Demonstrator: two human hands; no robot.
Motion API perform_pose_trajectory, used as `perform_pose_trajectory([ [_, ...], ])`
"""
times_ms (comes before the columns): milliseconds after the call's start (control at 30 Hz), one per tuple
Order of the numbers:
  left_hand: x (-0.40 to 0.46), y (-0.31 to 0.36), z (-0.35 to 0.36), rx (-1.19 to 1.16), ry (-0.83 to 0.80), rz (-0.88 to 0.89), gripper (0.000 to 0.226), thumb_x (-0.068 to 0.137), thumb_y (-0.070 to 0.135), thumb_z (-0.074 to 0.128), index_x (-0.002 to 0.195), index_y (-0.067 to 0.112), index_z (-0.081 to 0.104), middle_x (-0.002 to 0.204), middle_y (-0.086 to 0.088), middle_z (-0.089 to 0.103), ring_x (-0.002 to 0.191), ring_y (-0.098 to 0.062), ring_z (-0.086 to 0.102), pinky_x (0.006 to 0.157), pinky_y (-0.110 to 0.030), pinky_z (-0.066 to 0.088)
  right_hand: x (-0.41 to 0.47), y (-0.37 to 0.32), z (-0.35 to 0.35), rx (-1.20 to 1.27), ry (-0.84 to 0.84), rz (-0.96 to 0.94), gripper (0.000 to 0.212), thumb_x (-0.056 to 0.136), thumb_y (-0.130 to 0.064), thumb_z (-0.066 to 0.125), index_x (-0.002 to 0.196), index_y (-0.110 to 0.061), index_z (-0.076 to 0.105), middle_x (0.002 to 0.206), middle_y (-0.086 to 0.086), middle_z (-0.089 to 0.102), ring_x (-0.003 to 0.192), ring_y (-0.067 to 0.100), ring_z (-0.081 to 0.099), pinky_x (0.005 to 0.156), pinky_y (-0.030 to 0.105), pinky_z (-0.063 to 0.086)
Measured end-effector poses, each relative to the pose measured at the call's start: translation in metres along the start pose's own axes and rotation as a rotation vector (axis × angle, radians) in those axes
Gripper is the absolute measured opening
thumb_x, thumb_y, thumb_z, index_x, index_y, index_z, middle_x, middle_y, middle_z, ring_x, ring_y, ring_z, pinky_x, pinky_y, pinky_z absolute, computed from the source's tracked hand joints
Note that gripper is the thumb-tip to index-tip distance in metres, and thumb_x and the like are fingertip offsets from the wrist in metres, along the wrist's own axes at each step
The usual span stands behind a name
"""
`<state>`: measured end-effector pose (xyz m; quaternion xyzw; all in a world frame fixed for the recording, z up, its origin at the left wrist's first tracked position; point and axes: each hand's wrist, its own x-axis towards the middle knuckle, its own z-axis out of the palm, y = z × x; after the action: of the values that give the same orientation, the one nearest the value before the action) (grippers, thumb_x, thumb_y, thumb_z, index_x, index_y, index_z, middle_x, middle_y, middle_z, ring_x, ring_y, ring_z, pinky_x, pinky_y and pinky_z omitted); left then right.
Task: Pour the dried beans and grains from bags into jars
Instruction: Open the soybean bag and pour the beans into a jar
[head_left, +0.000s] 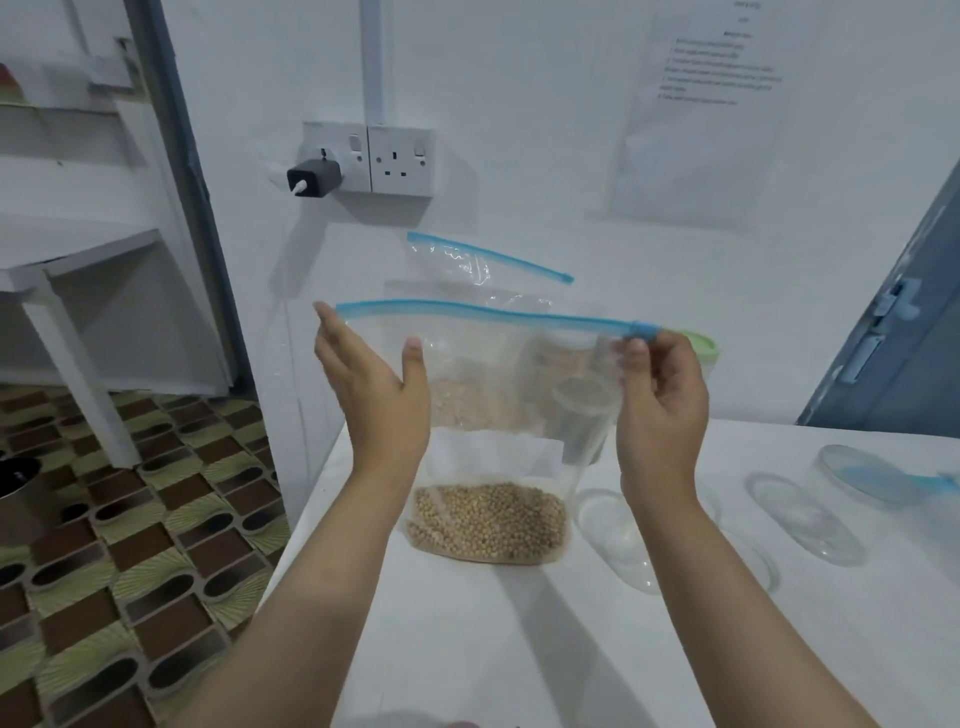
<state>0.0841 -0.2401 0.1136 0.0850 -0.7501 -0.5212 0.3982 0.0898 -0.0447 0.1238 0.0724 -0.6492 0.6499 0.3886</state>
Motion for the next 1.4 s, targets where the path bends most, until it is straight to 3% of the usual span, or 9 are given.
perform_pose_trajectory([
  [100,-0.02,0.001,0.002,0.326,-0.009,0.076,0.08,0.099,0.034,0.053,0.157,0.013,0.002,0.162,-0.014,-0.008,0.148,-0.032,0.003,0.116,-0.052,0.015,-0.01,-0.008,0.006,-0.131,-0.125,-0.203,0.011,0.098,-0.011,0.058,0.097,-0.02,0.065,0.089,-0.006,0.066,0.083,0.008,0.061,0.077,0.023,0.05],
  [200,-0.032,0.002,0.007,0.417,-0.083,0.134,0.062,0.101,0.045,0.044,0.155,0.026,0.022,0.162,-0.015,-0.015,0.149,-0.033,-0.008,0.116,-0.055,0.009,-0.021,-0.01,0.018,-0.223,-0.236,-0.341,0.011,0.096,-0.012,0.06,0.101,-0.013,0.07,0.089,-0.008,0.066,0.083,0.005,0.061,0.075,0.022,0.05],
  [433,-0.051,0.019,0.004,0.259,-0.084,0.318,0.041,0.101,0.052,0.033,0.139,0.045,0.048,0.165,-0.005,-0.004,0.151,-0.025,-0.011,0.113,-0.039,0.0,-0.032,-0.01,0.027,-0.281,-0.318,-0.422,0.013,0.095,-0.014,0.064,0.103,-0.01,0.073,0.091,-0.011,0.067,0.085,0.012,0.064,0.077,0.029,0.052],
  [567,-0.053,0.021,0.004,0.137,-0.081,0.365,0.026,0.101,0.042,0.044,0.118,0.043,0.065,0.165,0.001,0.011,0.152,-0.021,-0.003,0.113,-0.037,0.001,-0.036,-0.012,0.026,-0.296,-0.328,-0.454,0.015,0.093,-0.013,0.064,0.104,-0.012,0.075,0.092,-0.014,0.067,0.084,0.014,0.065,0.076,0.032,0.052],
  [700,-0.05,0.025,0.003,0.059,-0.058,0.356,0.018,0.098,0.038,0.055,0.107,0.039,0.07,0.162,0.004,0.019,0.151,-0.019,0.003,0.114,-0.032,0.002,-0.035,-0.013,0.025,-0.308,-0.294,-0.486,0.013,0.092,-0.01,0.067,0.101,-0.014,0.075,0.091,-0.024,0.06,0.083,0.011,0.063,0.075,0.03,0.051],
  [933,-0.037,0.031,0.01,0.076,-0.085,0.401,0.016,0.098,0.039,0.055,0.096,0.034,0.07,0.16,0.003,0.021,0.15,-0.02,0.003,0.112,-0.038,0.004,-0.024,-0.014,0.016,-0.291,-0.246,-0.378,0.009,0.093,-0.018,0.066,0.097,-0.02,0.074,0.081,-0.027,0.062,0.082,0.007,0.062,0.076,0.019,0.046],
  [1100,-0.015,0.019,0.012,0.16,-0.061,0.416,0.02,0.098,0.043,0.051,0.094,0.035,0.069,0.16,0.003,0.022,0.147,-0.012,0.0,0.11,-0.038,0.001,-0.007,-0.011,-0.001,-0.187,-0.156,-0.181,0.008,0.095,-0.018,0.065,0.091,-0.021,0.072,0.085,-0.011,0.07,0.082,0.005,0.063,0.076,0.02,0.047],
  [1300,0.01,0.005,0.006,0.254,-0.063,0.355,0.02,0.098,0.044,0.053,0.097,0.035,0.071,0.159,0.006,0.025,0.148,-0.02,0.005,0.108,-0.038,0.001,0.008,0.0,-0.021,-0.117,-0.065,-0.026,0.013,0.095,-0.026,0.064,0.087,-0.034,0.071,0.085,-0.011,0.073,0.08,0.01,0.063,0.085,0.052,0.053],
  [1400,0.016,0.005,0.005,0.297,-0.047,0.362,0.019,0.098,0.042,0.054,0.096,0.035,0.071,0.158,0.006,0.027,0.148,-0.021,0.007,0.11,-0.041,0.002,0.011,0.007,-0.029,-0.098,-0.031,0.024,0.011,0.094,-0.033,0.063,0.09,-0.039,0.072,0.087,-0.009,0.074,0.085,0.019,0.066,0.085,0.06,0.052],
])
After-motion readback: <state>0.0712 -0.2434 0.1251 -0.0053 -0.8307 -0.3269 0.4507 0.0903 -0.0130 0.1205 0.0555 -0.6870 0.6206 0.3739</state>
